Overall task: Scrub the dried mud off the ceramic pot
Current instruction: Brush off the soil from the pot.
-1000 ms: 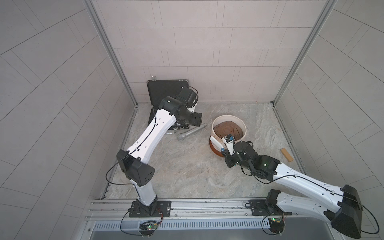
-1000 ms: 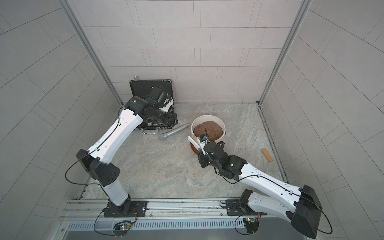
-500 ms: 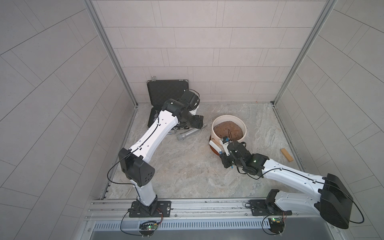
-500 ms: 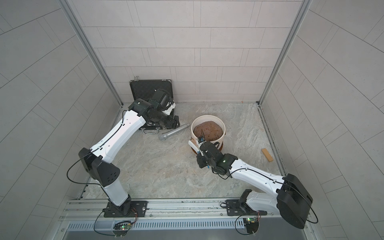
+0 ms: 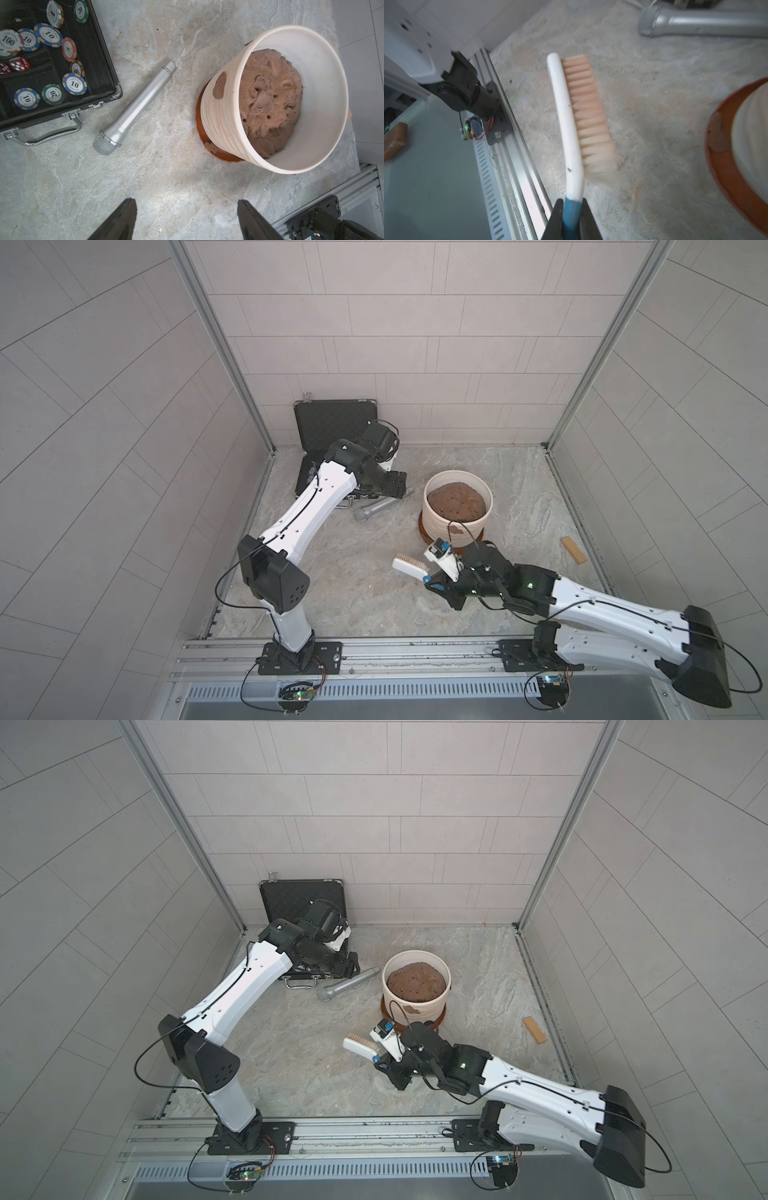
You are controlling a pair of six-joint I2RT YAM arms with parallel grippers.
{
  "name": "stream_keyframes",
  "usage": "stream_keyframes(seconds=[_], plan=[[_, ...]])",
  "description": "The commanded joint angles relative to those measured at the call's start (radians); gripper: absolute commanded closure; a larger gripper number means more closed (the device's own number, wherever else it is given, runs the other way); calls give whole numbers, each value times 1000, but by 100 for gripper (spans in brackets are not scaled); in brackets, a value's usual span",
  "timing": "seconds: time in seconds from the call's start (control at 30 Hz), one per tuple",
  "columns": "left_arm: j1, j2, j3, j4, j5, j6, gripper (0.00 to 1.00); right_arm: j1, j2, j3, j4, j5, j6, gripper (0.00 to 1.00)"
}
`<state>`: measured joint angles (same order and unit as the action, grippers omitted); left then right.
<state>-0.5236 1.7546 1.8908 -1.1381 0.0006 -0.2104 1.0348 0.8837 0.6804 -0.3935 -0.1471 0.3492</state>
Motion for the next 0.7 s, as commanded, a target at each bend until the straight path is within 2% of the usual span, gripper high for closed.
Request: stream_keyframes(seconds=[0.0,0.07,0.23,0.33,0.43,0.53,0.67], plan=[[4,-35,-23,17,21,-9,22,-24,-156,-15,-92,225,101,100],[4,-26,-32,24,42,-27,22,-80,-233,-28,-127,244,136,100],[-40,31,1,18,55,-62,23,-232,-322,-98,-161,96,87,100],[-88,103,61,-12,17,-73,23,-293,-374,-176,-84,-7,144,100],[-116,193,136,-53,1,-87,24,-298,-477,-242,-32,8,206,100],[-130,275,222,-78,-31,-106,26,-298,-589,-252,-123,80,235,100],[-162,365,346,-110,-82,-126,26,-299,-622,-245,-212,60,225,100]])
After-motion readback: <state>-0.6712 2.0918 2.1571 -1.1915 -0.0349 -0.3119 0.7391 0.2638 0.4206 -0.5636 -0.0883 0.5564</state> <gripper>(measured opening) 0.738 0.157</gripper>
